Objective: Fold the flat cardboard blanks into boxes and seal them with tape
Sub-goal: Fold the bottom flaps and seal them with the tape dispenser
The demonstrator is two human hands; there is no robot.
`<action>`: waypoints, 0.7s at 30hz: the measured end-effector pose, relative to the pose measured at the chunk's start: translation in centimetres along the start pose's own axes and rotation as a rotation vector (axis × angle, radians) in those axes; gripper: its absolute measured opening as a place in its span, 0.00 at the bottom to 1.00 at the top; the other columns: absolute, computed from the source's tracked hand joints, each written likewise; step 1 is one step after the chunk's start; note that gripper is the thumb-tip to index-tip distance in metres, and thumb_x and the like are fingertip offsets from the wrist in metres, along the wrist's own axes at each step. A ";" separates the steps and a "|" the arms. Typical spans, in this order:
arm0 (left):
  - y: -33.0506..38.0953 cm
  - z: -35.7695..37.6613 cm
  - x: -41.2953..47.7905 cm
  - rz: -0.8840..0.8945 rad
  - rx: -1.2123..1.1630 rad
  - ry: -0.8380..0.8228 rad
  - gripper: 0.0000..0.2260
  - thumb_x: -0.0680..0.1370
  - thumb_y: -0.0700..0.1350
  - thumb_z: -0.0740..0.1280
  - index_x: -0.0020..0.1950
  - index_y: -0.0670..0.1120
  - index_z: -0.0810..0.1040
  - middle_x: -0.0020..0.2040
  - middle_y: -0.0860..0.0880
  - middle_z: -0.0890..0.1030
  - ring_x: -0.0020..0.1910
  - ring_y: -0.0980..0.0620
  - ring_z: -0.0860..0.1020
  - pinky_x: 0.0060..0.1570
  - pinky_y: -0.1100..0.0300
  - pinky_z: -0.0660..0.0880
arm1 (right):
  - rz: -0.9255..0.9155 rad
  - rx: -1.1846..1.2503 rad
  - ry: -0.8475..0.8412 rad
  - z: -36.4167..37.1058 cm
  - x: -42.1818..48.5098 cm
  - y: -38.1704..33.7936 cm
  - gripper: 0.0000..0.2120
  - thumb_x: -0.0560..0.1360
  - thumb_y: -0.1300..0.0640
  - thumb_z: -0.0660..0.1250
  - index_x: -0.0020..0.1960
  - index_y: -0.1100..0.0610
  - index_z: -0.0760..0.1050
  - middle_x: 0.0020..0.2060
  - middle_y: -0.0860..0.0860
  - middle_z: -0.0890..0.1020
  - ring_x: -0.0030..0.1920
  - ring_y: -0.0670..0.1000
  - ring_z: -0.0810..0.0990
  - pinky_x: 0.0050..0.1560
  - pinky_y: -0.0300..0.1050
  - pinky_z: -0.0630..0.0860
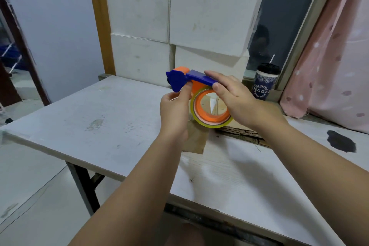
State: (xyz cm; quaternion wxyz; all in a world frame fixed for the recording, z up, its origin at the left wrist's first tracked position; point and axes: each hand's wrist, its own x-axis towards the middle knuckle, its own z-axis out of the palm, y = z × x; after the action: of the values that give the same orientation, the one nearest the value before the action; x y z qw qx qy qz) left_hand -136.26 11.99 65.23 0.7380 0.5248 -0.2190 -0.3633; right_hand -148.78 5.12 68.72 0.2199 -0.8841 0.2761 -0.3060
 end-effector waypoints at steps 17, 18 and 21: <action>-0.8 0.6 -0.4 0.010 -0.074 0.294 0.04 0.77 0.42 0.65 0.43 0.49 0.75 0.35 0.54 0.78 0.32 0.56 0.77 0.27 0.69 0.68 | -0.023 -0.102 -0.014 0.8 -0.8 -0.8 0.23 0.81 0.46 0.55 0.75 0.48 0.61 0.54 0.47 0.66 0.60 0.45 0.63 0.57 0.36 0.57; -0.8 0.6 -0.3 0.019 -0.066 0.293 0.03 0.77 0.42 0.65 0.44 0.49 0.75 0.35 0.53 0.78 0.32 0.56 0.77 0.26 0.70 0.68 | -0.021 -0.100 0.007 1.1 -0.8 -0.8 0.23 0.81 0.46 0.55 0.75 0.48 0.61 0.54 0.47 0.66 0.60 0.45 0.63 0.57 0.35 0.57; -0.9 0.7 -0.1 0.046 -0.041 0.302 0.04 0.78 0.42 0.65 0.52 0.47 0.76 0.41 0.51 0.80 0.35 0.55 0.78 0.26 0.71 0.69 | 0.004 -0.084 0.059 1.6 -0.9 -0.8 0.23 0.81 0.46 0.55 0.75 0.49 0.61 0.54 0.47 0.67 0.60 0.46 0.63 0.56 0.34 0.57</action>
State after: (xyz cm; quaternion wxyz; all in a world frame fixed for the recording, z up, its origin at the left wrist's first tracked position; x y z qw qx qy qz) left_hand -137.11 11.46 64.70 0.7813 0.5530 -0.1101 -0.2675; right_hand -148.05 6.67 67.68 0.1752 -0.8826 0.2968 -0.3197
